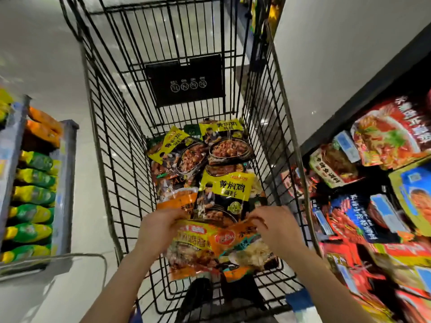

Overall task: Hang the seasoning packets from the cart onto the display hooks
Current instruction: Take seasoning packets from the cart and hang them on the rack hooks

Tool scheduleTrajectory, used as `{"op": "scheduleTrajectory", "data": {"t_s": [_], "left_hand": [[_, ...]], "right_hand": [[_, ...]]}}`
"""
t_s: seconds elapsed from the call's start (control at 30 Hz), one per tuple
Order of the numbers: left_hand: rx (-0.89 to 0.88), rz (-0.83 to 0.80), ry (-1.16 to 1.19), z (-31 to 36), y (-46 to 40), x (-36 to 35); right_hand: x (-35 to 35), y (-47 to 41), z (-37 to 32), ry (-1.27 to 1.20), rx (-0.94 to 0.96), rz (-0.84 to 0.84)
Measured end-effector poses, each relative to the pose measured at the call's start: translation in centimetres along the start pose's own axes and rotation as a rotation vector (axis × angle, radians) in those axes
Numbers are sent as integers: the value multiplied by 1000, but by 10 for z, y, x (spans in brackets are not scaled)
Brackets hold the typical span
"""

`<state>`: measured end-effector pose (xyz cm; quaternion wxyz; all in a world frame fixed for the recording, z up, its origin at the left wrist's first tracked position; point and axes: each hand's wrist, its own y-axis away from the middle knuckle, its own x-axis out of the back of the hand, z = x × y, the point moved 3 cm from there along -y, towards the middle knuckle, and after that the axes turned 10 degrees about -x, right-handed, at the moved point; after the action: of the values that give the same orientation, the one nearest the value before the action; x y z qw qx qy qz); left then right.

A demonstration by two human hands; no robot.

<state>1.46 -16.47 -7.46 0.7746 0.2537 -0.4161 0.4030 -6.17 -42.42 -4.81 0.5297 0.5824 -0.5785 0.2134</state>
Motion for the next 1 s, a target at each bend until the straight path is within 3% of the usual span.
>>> {"op": "scheduleTrajectory", "data": {"t_s": [0.23,0.37,0.8,1.0], "left_hand": [[-338,-51,-95,17,28,26],[-364,6,-43,32,39,43],[-474,403,111,146,15,160],[-622,538,155,229,9,207]], "right_hand": [[14,70,-8,-66,-108,196],[30,104,-12,-73,-168,334],[191,204,-8,-352,-231,887],[267,274,-1,-269,-203,1055]]}}
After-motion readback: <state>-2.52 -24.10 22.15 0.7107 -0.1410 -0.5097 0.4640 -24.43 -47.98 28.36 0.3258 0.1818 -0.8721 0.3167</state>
